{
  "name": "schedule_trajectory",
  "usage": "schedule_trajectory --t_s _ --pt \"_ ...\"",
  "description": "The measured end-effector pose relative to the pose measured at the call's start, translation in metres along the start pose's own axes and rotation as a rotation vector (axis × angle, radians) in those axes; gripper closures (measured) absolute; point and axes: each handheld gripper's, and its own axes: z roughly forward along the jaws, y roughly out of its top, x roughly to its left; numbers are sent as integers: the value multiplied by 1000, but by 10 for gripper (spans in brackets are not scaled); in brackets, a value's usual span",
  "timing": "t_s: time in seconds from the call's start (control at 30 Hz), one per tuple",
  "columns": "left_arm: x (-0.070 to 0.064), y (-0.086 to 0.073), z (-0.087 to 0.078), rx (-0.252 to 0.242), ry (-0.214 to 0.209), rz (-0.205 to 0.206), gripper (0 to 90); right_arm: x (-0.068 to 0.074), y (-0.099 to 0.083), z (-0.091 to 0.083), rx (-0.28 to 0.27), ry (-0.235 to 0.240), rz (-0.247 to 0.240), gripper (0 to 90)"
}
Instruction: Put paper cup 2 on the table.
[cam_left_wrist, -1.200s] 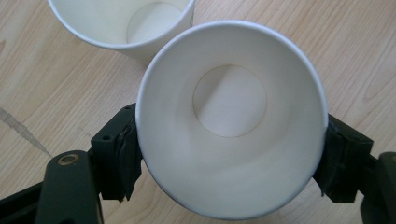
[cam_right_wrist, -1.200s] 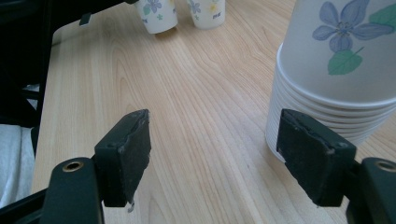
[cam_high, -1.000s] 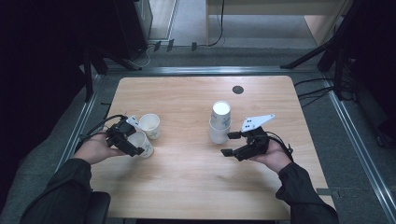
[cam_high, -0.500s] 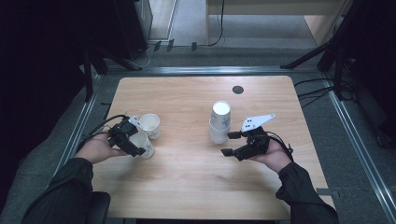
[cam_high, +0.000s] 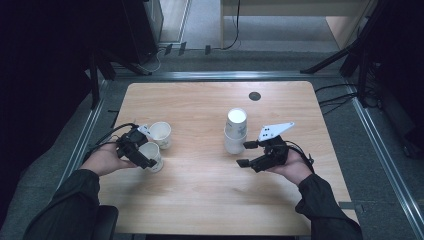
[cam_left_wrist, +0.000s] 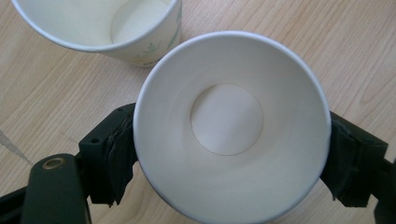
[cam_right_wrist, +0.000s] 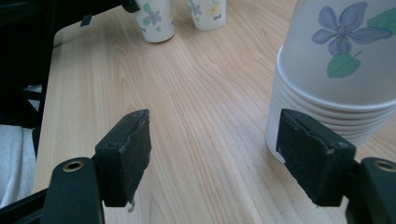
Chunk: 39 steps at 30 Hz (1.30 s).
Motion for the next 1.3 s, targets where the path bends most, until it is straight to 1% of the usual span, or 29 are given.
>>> schedule_trajectory --t_s 0.23,0.47,0.63,0.7,0.77,0.83,0.9,0.93,1.0,1.07,1.13,1.17,1.2,1.3 --pt "-1 -2 1 -12 -7 -7 131 0 0 0 0 0 0 266" --pt "-3 -3 -1 -33 -13 -11 126 0 0 -1 -4 0 -1 266" --pt "-1 -5 -5 -51 -21 -25 125 0 0 -1 -5 -2 1 266" --pt "0 -6 -8 -67 -26 -32 124 0 0 -1 -4 0 2 266" --pt "0 -7 -10 -79 -21 -23 125 0 0 -1 -4 0 2 266" --pt "0 -9 -13 -93 -37 -33 124 -1 0 -1 -4 -2 0 266" --pt "0 -11 -16 -103 -36 -38 122 -1 0 -1 -4 -3 -1 266" --pt "1 -12 -18 -111 -47 -40 120 -1 0 -1 -5 -3 1 266" --pt "3 -14 -22 -131 -62 -52 118 -1 0 -1 -3 -3 -1 266" --pt "6 -17 -26 -154 -69 -68 121 -1 0 -1 1 -3 1 266" --pt "7 -18 -30 -166 -60 -75 122 -1 0 -1 -1 -2 0 266" --pt "8 -19 -35 -177 -61 -78 122 0 0 -1 -4 -2 -1 266" --pt "8 -19 -35 -177 -61 -78 121 0 0 -1 -4 -2 -1 266" --pt "9 -20 -43 -205 -54 -87 123 -1 0 -2 -2 -4 4 266"
